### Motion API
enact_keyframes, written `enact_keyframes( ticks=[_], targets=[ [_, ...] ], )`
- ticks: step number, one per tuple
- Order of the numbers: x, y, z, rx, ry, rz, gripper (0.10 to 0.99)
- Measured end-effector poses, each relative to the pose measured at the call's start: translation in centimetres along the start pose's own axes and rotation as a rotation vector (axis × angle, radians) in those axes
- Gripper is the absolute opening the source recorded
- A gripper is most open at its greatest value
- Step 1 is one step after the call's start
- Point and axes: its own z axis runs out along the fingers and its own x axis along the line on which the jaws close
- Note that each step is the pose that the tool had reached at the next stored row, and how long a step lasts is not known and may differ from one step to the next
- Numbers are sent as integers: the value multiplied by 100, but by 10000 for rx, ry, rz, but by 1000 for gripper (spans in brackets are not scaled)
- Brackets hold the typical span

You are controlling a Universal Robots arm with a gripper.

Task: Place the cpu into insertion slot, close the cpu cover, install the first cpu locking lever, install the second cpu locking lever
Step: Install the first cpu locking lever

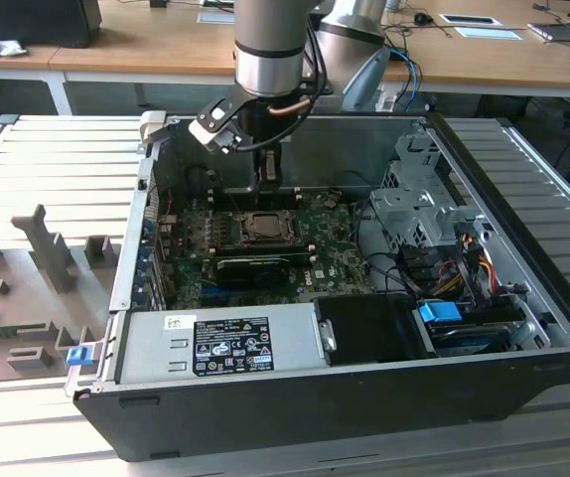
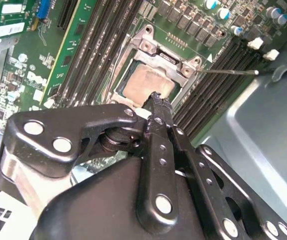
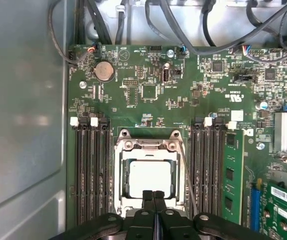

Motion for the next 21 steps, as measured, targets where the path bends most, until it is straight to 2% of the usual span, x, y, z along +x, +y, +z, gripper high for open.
enact_keyframes(
  ticks=[3,5,11,12,13,14,21],
  targets=[
    [1,1,-98,0,-2,1,106],
    [1,3,-220,0,-8,1,106],
    [-9,1,-233,1,-9,-16,106],
    [-11,-1,-232,1,-5,-222,106],
    [-11,-2,-227,3,5,-942,106],
    [-11,-2,-225,5,9,-1260,106],
    [-11,-2,-224,10,33,-2955,106]
  ],
)
